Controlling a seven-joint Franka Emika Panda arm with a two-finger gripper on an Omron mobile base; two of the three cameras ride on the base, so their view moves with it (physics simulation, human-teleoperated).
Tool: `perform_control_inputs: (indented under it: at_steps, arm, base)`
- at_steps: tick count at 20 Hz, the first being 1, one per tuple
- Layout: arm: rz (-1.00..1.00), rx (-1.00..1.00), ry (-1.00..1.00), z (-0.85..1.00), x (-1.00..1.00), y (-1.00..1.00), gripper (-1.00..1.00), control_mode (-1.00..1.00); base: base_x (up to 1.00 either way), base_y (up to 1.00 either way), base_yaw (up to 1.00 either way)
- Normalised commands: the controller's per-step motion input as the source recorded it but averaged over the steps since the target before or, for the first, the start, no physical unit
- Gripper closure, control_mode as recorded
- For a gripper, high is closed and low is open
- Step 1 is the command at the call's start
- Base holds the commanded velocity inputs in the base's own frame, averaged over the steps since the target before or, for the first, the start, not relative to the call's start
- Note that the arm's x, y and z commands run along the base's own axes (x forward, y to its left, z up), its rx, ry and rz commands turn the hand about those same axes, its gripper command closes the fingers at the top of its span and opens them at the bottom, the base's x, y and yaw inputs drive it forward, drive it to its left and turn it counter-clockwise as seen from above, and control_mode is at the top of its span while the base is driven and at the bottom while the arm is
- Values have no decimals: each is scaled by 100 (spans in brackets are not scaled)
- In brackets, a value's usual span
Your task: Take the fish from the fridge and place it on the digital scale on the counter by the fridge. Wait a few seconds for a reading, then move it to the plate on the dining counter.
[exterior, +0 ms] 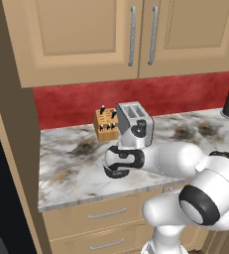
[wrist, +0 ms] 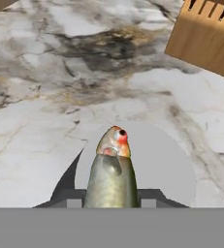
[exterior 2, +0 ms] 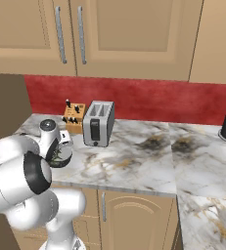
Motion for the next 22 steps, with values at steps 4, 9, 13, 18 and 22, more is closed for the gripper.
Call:
perform_control_inputs:
  at_steps: [4,9,13,18,22]
  arm:
    - [0,-2,0,-22,28,4,100,-100]
    - [0,-3,-1,-25,23,10,100,-100]
    - [0,-2,-3,-16,17,3,100,-100]
    - [0,0,-5,-4,19,0,100,-100]
    - [0,0,-2,0,26,0,-100,-100]
  base:
    - [0,0,0]
    - [0,0,0]
    - [0,0,0]
    - [0,0,0]
    - [0,0,0]
